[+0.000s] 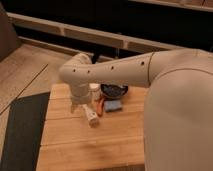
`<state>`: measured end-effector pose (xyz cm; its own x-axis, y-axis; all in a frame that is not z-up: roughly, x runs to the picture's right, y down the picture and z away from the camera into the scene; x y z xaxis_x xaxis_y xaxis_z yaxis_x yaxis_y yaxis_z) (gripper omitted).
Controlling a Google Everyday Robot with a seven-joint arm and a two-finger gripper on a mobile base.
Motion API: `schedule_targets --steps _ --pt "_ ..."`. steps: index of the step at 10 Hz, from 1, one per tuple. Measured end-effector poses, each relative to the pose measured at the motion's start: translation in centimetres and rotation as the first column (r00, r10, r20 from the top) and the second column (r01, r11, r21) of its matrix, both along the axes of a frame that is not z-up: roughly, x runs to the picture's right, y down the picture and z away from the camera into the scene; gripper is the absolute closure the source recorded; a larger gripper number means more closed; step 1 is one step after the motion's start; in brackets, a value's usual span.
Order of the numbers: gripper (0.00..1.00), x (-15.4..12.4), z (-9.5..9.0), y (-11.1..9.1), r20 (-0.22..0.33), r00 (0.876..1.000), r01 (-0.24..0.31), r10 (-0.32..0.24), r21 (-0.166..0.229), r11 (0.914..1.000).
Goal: Place the ceramic cup over the eraser
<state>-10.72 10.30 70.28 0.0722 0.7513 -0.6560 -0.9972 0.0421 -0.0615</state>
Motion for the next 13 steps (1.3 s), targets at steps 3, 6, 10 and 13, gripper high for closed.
schedule_targets --steps 3,6,10,13 --pt "0.35 0.0 0.0 0.0 0.0 1.0 0.0 0.0 0.0 1.0" --pt "0.35 0.0 0.0 0.0 0.0 1.0 0.0 0.0 0.0 1.0" --pt "0.35 0.0 0.0 -0.1 -0.001 1.0 0.001 -0.001 0.002 1.0" --pt "0.35 0.6 1.0 -4.9 0.022 1.0 0.005 -0.008 0.137 0.9905"
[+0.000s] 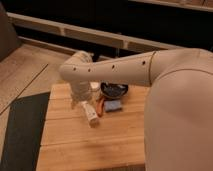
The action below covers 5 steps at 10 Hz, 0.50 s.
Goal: Place the ceramic cup over the eraser
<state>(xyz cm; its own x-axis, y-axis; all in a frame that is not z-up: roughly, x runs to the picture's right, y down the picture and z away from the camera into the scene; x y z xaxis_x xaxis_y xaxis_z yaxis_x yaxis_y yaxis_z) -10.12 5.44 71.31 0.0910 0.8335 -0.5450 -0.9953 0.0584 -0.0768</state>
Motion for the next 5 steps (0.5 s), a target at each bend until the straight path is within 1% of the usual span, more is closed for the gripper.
schedule_targets --steps 1,2,3,4,5 --pt "0.35 0.4 0.1 -3.3 0.024 0.999 0.018 -0.021 0.092 0.9956" --pt "0.35 0.8 0.0 -5.9 0.048 0.998 0.026 -0.034 0.163 0.9862" --pt "0.35 2.0 -0.8 -9.8 0.088 0.995 0.018 -0.044 0.273 0.962" --pt "0.35 3.1 -1.3 -11.7 0.099 0.994 0.003 -0.036 0.322 0.9468" --pt "0.35 3.6 -1.4 -12.2 0.1 0.994 -0.001 -0.035 0.336 0.9417"
